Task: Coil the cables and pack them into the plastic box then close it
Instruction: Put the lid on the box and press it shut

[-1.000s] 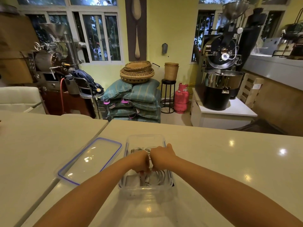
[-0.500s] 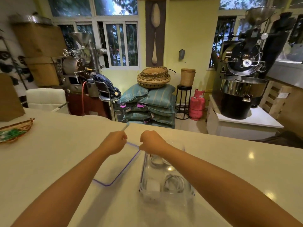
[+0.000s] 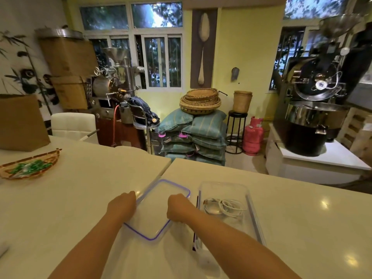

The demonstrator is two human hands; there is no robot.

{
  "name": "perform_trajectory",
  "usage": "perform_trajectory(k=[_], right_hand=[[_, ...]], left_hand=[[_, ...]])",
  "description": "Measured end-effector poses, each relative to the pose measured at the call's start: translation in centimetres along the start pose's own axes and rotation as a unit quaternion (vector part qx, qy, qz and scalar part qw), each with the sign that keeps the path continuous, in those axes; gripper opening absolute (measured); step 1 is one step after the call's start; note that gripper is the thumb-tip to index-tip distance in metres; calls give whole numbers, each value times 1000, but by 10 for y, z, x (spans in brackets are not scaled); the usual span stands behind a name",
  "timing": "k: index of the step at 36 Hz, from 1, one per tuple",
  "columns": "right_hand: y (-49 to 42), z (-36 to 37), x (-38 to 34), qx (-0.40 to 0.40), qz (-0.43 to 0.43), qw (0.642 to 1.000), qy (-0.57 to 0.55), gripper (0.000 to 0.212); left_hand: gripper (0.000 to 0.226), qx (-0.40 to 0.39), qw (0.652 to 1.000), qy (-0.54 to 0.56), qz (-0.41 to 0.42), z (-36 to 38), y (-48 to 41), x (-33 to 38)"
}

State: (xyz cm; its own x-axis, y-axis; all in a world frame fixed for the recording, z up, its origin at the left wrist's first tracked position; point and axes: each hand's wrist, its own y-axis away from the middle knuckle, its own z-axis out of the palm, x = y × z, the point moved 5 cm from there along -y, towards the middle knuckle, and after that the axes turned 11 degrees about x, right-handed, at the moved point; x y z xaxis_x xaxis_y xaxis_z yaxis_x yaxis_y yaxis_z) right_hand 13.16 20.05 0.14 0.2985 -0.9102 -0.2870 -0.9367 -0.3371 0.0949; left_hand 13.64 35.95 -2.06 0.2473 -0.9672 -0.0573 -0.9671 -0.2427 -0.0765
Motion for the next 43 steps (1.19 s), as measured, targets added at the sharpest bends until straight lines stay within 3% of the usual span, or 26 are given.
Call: perform_trajectory(k=[4, 7, 9, 13, 17, 20, 22, 25, 28, 32, 37, 40, 43], right_hand=[[-4, 9, 1, -9, -2, 1000, -8, 36], [-4, 11, 2, -11, 6, 1000, -26, 12], [-6, 14, 3, -18, 5, 1000, -23, 10], [-8, 11, 7, -20, -5, 1000, 6, 40], [-8, 4, 11, -30, -1, 999, 22, 37], [-4, -7, 11, -19, 23, 999, -44, 12], [-3, -18, 12, 17, 41, 993, -111, 27], [-7, -37, 14, 76, 86, 960, -256, 33], [-7, -46, 14, 58, 144, 873, -461, 41], [1, -58, 17, 46, 159, 809, -563, 42], [12, -68, 29, 68, 169, 776, -604, 25], [20, -76, 37, 89, 185, 774, -599, 35], [31, -86, 44, 97, 181, 777, -595, 24]], left_hand=[[28, -24, 1000, -11, -5, 8, -1, -3], [28, -33, 999, -3, -11, 11, -3, -4], [28, -41, 999, 9, -16, 9, -4, -3], [30, -66, 996, 53, -26, -3, -7, -4], [36, -77, 991, 105, -17, -29, -7, 1], [22, -83, 981, 173, -23, -54, -4, 12], [17, -71, 973, 218, -31, -71, -1, 20], [17, -42, 971, 233, -21, -90, 6, 36], [12, -7, 973, 232, 0, -103, 15, 55], [27, 36, 983, 177, 22, -114, 26, 81], [30, 77, 986, 127, 75, -123, 43, 110], [33, 86, 982, 142, 90, -128, 54, 121], [32, 99, 979, 133, 121, -138, 66, 131]])
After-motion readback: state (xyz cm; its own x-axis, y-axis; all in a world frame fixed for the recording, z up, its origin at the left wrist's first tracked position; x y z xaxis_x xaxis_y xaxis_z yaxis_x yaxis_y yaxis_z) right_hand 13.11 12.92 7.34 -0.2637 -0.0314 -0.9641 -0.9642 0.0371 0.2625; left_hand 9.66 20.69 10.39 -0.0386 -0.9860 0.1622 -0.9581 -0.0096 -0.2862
